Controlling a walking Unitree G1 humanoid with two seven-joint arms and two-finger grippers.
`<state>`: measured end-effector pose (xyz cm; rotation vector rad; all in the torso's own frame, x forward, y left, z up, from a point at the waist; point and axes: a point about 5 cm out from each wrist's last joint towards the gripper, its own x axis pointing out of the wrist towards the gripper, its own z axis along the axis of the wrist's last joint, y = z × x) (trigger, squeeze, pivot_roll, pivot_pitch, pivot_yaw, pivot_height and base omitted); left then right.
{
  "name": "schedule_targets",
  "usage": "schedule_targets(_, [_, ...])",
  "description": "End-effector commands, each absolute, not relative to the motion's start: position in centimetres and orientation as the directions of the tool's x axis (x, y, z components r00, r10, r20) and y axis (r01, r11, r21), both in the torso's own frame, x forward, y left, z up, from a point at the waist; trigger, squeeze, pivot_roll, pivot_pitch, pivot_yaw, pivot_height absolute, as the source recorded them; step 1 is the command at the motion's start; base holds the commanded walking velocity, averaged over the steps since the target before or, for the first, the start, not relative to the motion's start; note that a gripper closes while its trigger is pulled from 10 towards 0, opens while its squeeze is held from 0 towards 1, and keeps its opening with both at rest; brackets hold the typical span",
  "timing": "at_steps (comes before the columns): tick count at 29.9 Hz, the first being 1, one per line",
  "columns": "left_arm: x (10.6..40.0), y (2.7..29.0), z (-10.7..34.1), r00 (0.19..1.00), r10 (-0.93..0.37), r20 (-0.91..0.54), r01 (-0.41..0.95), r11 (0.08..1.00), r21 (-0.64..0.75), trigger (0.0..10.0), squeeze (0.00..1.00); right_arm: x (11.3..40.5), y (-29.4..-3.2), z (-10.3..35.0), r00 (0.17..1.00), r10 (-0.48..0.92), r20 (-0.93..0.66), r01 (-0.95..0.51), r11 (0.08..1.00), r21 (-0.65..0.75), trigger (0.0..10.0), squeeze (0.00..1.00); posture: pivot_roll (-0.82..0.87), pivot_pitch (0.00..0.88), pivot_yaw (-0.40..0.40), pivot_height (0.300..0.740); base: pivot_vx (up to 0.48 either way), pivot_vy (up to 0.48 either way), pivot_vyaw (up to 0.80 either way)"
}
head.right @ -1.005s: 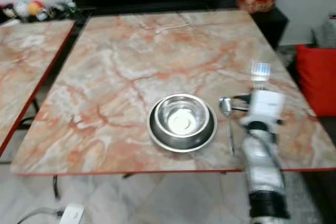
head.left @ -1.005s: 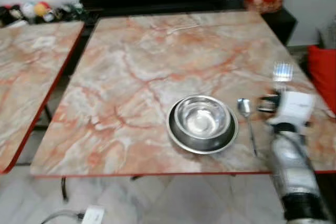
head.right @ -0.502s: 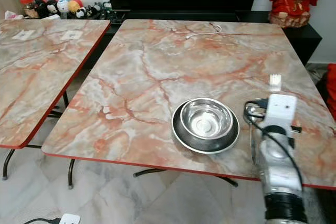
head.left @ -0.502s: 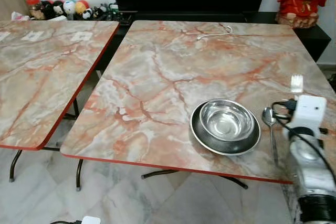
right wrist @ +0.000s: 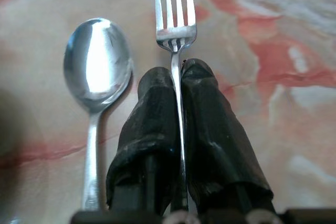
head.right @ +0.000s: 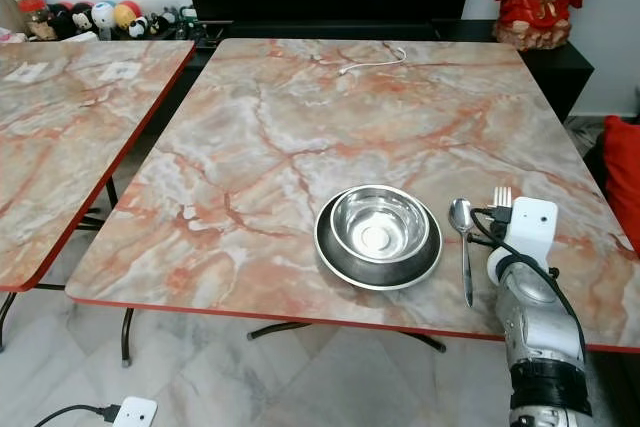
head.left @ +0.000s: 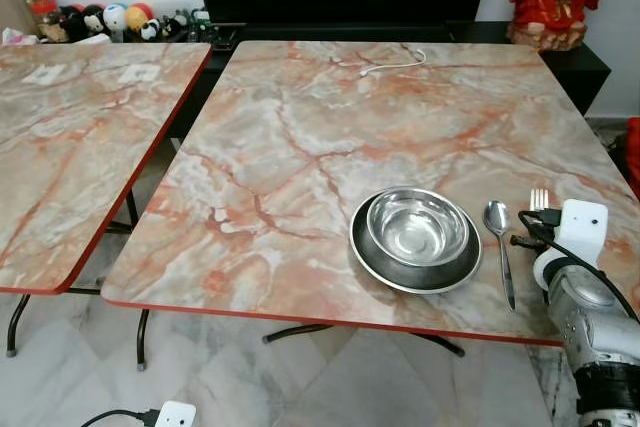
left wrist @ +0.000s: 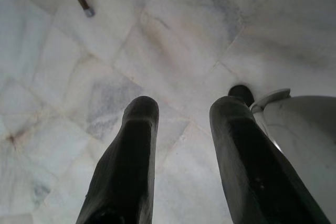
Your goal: Setting the table
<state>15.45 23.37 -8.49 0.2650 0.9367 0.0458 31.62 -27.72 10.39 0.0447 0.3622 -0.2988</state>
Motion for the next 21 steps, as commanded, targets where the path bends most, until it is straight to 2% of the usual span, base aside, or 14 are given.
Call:
schedule_targets(1, [14.7, 23.3, -8.8, 0.567, 0.149, -0.810, 0.088, 0.967, 0.239, 10.0, 0.00, 31.6, -28.0, 10.2, 0.884, -0.266, -0.385, 0.296, 0.955, 0.021, 10.0, 0.00, -0.09, 0.049, 0.039, 0.740, 0.000, 0.000, 0.00])
schedule_targets(6, [14.7, 23.2, -8.9, 0.567, 0.150, -0.810, 0.081, 0.968, 0.236, 10.0, 0.00, 31.4, -28.2, 10.1, 0.882, -0.251, -0.399, 0.257, 0.966, -0.040, 10.0, 0.00, -0.09, 0.058, 0.036, 0.740, 0.000, 0.000, 0.00])
schedule_targets(21, [14.9, 23.4, -8.8, 0.571, 0.158, -0.806, 0.073, 0.968, 0.241, 10.0, 0.00, 30.7, -28.3, 8.6, 0.872, -0.272, -0.407, 0.278, 0.959, -0.046, 10.0, 0.00, -0.09, 0.066, 0.040, 0.740, 0.000, 0.000, 0.00])
